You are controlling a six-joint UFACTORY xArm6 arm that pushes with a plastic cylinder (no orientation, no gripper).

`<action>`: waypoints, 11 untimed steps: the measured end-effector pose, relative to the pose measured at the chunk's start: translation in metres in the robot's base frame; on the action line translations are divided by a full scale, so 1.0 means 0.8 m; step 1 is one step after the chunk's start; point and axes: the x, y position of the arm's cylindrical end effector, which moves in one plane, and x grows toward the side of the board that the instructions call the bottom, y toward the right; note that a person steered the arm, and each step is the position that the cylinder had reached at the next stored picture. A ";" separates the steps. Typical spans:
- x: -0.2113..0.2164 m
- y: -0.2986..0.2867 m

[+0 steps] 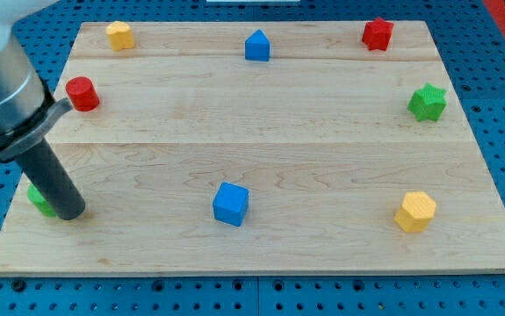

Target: Point your hand at the right side of the blue triangle

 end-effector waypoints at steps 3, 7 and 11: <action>0.044 0.050; -0.055 0.114; -0.153 0.310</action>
